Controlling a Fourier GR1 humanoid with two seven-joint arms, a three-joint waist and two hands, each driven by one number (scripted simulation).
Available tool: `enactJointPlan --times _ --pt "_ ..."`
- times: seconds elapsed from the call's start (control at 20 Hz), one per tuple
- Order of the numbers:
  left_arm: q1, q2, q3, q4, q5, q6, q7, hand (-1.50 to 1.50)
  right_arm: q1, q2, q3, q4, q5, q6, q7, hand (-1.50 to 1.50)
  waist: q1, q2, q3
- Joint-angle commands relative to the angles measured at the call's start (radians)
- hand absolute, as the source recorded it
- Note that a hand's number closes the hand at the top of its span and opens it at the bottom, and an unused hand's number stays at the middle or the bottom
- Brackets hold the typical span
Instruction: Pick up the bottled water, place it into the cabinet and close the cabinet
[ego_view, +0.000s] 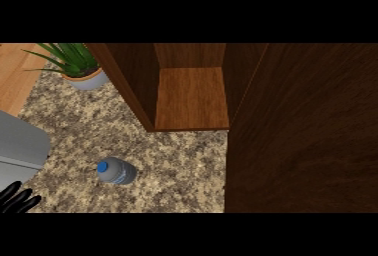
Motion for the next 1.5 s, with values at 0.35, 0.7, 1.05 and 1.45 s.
enactJointPlan --times 0.35,0.7,1.05,1.45 --pt "-0.314 -0.137 -0.143 0.291 -0.297 0.029 -0.020 -1.50 0.104 -0.006 -0.043 -0.142 -0.198 0.041 0.021 -1.50 -0.017 0.003 -0.001" --pt "-0.351 -0.203 -0.169 0.437 -0.441 -0.011 -0.116 -1.50 0.124 -0.046 -0.108 -0.162 -0.276 0.048 0.040 -1.50 0.006 0.001 -0.002" --pt "-0.507 -0.252 -0.159 0.652 -0.553 0.046 -0.171 -1.50 0.151 -0.063 -0.155 -0.147 -0.313 0.086 -0.009 -1.50 0.000 0.002 -0.001" --pt "-0.608 -0.305 -0.193 0.926 -0.718 0.074 -0.322 -1.50 0.224 -0.040 -0.128 -0.150 -0.313 0.126 -0.060 -1.50 -0.018 0.003 -0.003"
